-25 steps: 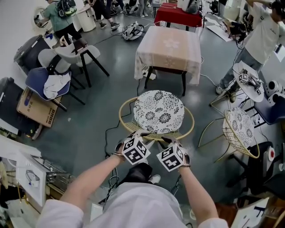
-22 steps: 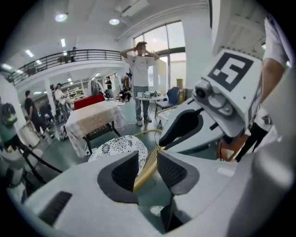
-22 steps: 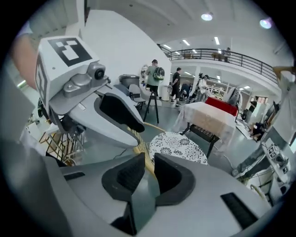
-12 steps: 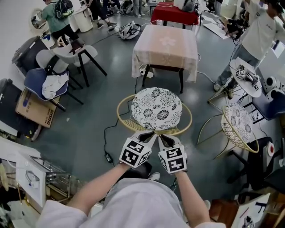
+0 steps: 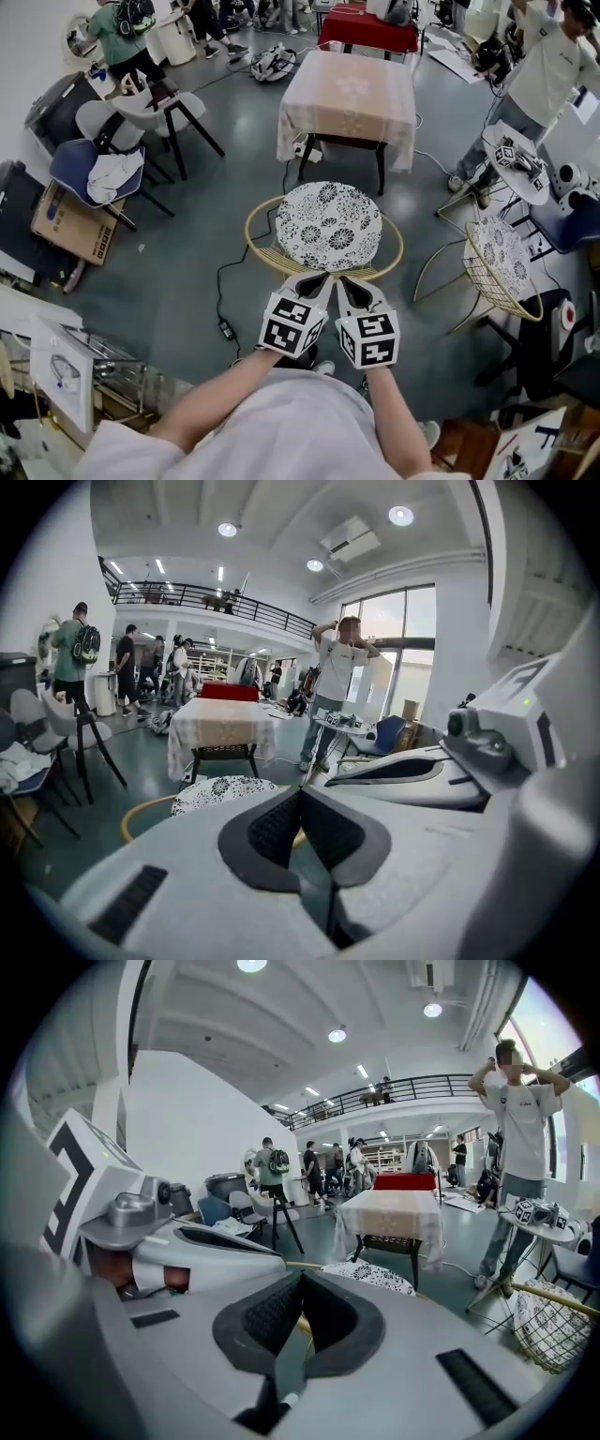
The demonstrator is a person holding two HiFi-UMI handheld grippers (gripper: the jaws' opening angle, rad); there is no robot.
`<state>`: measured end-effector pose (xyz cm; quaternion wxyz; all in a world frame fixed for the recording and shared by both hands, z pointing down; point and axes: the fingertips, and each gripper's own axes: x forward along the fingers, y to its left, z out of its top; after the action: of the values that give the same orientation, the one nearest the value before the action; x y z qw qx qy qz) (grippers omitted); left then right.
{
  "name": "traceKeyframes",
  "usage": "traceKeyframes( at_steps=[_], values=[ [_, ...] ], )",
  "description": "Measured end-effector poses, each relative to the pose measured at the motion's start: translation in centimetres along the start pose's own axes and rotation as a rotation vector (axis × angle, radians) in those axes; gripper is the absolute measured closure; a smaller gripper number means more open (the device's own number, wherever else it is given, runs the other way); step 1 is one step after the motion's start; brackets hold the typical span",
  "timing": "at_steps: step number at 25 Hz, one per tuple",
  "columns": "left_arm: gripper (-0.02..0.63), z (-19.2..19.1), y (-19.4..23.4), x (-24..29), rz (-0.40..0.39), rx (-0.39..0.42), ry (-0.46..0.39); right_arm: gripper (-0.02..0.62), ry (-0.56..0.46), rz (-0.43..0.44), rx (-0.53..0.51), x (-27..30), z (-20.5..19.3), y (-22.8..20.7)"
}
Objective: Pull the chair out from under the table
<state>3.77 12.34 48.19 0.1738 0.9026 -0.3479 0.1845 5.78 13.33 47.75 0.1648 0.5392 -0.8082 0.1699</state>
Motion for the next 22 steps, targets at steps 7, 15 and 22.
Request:
traceKeyframes(
  at_steps=[7,15,22],
  values=[
    [0.601,0.05,-0.15,0.0,0.006,-0.015,0.0,0.594,0.0,-0.005,0.001,-0.13,-0.02,-0.18],
    [0.601,0.26,-0.38,0.58,0.007,-0.02,0.006,0.594,0.0,-0.003,-0.008,-0.21,0.04,-0.59],
    [0.601,0.32,-0.45,0.3,0.008,-0.014,0.009,0.594,-0.002,-0.006,-0.011,-0.32,0.3,-0.43]
  ],
)
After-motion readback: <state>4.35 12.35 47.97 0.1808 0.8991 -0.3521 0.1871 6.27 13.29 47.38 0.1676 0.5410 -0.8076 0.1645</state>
